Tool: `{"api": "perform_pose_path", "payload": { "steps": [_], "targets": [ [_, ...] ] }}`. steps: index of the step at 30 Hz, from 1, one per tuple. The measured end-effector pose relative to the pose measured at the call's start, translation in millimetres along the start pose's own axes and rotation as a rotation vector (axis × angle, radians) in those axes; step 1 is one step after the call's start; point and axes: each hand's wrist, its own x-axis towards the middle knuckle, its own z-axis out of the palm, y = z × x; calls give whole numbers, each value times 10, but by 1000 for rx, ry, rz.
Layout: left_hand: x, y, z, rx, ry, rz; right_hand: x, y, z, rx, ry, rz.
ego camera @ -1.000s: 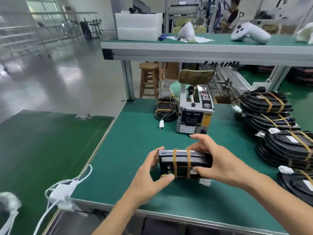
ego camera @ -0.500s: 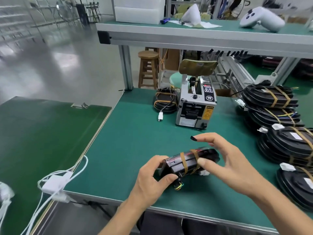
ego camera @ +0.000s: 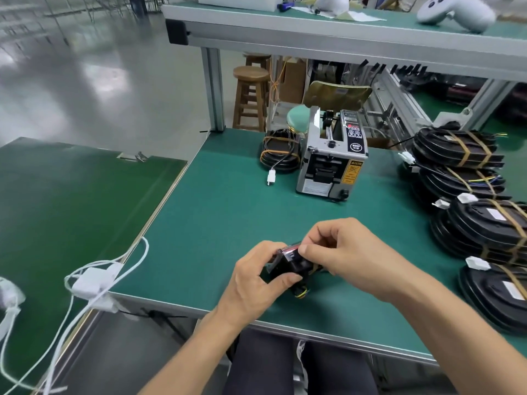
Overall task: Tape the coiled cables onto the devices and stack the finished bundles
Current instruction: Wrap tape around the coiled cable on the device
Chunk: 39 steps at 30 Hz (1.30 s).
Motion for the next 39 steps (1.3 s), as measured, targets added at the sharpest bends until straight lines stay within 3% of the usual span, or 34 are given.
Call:
{"api": "perform_pose_path", "payload": {
  "steps": [39],
  "targets": [
    [-17, -50, 4, 19, -14, -6, -38, -172, 146, -260, 123, 72]
  ]
}}
